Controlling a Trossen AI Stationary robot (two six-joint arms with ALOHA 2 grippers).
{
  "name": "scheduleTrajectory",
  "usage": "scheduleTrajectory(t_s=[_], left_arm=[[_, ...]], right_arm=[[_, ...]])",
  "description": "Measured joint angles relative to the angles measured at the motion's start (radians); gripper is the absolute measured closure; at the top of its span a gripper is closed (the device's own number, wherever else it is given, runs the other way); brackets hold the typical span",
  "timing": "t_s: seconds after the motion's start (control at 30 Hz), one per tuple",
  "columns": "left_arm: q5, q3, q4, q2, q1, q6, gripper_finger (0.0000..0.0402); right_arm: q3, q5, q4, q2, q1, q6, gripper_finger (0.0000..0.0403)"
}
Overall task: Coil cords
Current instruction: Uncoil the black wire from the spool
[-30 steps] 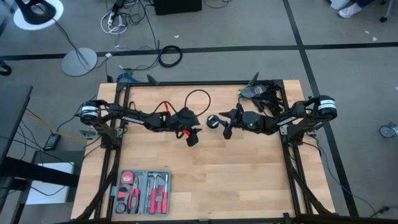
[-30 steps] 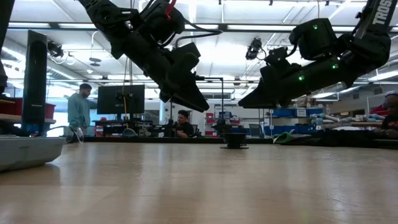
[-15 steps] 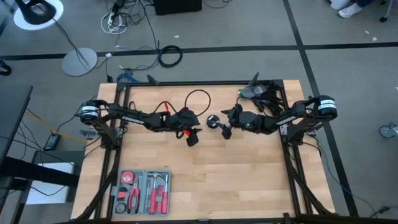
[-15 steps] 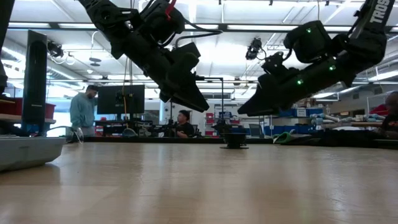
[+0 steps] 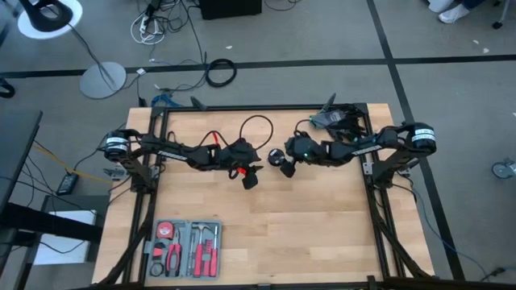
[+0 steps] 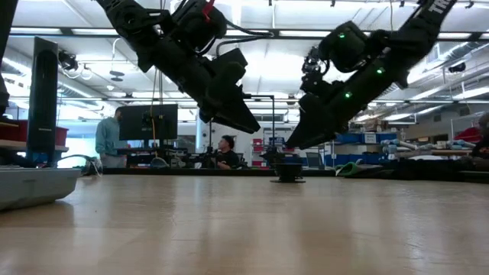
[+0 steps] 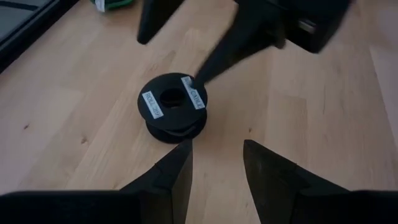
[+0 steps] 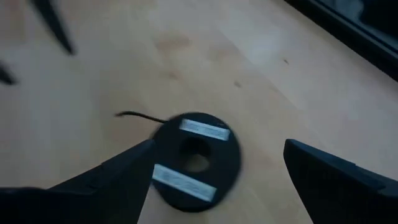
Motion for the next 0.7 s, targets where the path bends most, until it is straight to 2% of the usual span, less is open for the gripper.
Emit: scheduleTrajectory(t_s=[0.13,0.3,0.43,0.7], left_arm=[[0.000,0.000,0.008,0.023,0.002,0.000,0.0254],[-0.023,0.005,0.057,0.066,0.001,-0.020,0.0254],[-0.028,0.008,0.097,0.074,0.002,-0.025,0.0254],[-0.037,0.008,0.170,0.134,0.026,-0.026,0.0254]], right_arm=[[0.058,-0.008,-0.111,0.000,-0.043,0.006,0.0051],[0.067,-0.101,-0.129,0.001,-0.092,0.054,0.0051],[0.066,-0.104,-0.177,0.001,-0.105,0.057,0.0051],[0.065,-0.105,-0.165,0.001,-0.104,0.062,0.0051]])
